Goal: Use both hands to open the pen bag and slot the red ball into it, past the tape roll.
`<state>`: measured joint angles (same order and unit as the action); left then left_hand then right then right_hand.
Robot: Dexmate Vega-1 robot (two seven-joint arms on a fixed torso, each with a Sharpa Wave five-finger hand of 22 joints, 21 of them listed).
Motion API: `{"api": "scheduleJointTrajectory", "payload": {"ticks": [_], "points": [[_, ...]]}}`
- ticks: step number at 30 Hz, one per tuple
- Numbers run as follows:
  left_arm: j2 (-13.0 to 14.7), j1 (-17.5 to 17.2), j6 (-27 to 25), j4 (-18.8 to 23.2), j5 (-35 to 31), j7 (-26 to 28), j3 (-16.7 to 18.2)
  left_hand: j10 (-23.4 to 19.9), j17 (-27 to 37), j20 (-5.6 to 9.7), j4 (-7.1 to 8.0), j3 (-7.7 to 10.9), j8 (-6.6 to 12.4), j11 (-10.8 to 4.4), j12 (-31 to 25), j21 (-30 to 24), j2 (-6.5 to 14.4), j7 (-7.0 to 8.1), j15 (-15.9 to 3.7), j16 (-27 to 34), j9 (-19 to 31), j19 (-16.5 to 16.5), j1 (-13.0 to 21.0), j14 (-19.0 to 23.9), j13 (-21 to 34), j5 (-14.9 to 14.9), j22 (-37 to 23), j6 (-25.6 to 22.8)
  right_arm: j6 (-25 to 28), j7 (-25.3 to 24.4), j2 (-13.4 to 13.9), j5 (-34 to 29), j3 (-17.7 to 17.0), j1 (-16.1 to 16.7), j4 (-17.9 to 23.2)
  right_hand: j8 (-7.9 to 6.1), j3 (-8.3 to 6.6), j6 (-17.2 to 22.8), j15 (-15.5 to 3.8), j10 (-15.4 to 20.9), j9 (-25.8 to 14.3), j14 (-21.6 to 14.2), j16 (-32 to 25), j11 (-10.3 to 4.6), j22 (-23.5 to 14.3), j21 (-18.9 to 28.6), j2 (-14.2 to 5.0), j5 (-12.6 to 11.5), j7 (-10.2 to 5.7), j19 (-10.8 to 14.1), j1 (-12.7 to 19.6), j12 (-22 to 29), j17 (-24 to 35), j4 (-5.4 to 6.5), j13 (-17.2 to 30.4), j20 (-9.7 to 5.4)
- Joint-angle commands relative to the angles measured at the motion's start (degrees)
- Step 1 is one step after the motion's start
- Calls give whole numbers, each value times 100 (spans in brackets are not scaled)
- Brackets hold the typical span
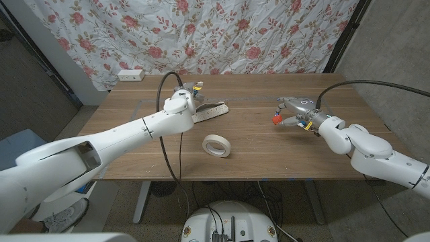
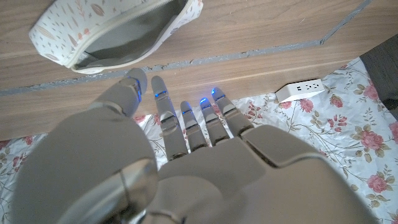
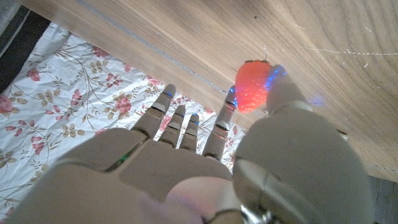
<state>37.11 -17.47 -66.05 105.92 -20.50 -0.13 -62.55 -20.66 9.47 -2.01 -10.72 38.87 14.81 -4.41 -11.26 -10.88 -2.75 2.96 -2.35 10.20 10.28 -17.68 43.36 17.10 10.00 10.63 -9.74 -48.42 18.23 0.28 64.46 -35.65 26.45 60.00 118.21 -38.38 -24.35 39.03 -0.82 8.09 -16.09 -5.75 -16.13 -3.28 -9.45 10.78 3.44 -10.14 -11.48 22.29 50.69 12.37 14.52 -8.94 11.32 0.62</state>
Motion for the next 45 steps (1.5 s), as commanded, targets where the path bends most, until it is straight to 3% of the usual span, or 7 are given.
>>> {"api": "scheduleJointTrajectory", "payload": {"ticks": [1, 12, 23, 33, 45], "points": [[-143, 302, -188, -302, 29, -108, -410, -77, 13, 44, 13, -62, -27, 12, -5, -33, -12, -29, -113, 35, 14, -62, 114, 79, 7, 3, -23, -125, 10, -110, -146, -82, 55, -89, -76, -41, 37, 170, 8, 65, -26, -26, -38, 21, -10, -11, -40, -18, -102, -31, 4, -24, 16, -10, 11, 16], [-270, 314, -228, -483, 179, -17, -484, -140, 12, 69, 13, -141, -12, -27, -10, -35, -31, -32, -110, 32, 15, -75, 201, 114, 6, 2, -23, -377, 28, -146, -238, -126, 107, -155, -144, -66, 47, 218, 8, 83, -26, -29, -40, 18, -10, -10, -52, -15, -99, -33, -2, -28, 24, -5, 11, 12], [-441, 619, -449, -709, 45, -9, -1031, -179, 13, 91, 9, -216, -16, -39, -4, -31, -63, -19, -113, 24, 16, -77, 294, 137, 5, 3, -23, -571, 16, -165, -316, -142, 158, -222, -201, -70, 52, 218, 4, 93, -26, -36, -43, 32, -10, -12, -64, -14, -104, -37, -4, -31, 29, -2, 12, 9], [-612, 819, -556, -908, 120, -57, -1286, -46, 14, 30, 31, -335, -105, -7, 55, 53, -101, -4, -71, -27, 18, 176, 372, -42, 4, 2, -17, -630, -3, -209, -361, -126, 180, -253, -255, -81, 55, 236, 4, 103, -27, -39, -44, 27, -10, -11, -76, -13, -106, -39, -1, -34, 34, -2, 12, 9], [-808, 953, -493, -1212, 152, 54, -1506, -68, 13, 14, 45, -411, -144, -17, 38, 37, -97, 13, -24, -11, 20, 223, 421, -76, 2, 5, -11, -733, 51, -268, -370, -117, 174, -212, -234, -96, 60, 262, 4, 123, -27, -43, -45, 24, -10, -12, -87, -12, -106, -43, 3, -34, 38, -4, 12, 8]]}}
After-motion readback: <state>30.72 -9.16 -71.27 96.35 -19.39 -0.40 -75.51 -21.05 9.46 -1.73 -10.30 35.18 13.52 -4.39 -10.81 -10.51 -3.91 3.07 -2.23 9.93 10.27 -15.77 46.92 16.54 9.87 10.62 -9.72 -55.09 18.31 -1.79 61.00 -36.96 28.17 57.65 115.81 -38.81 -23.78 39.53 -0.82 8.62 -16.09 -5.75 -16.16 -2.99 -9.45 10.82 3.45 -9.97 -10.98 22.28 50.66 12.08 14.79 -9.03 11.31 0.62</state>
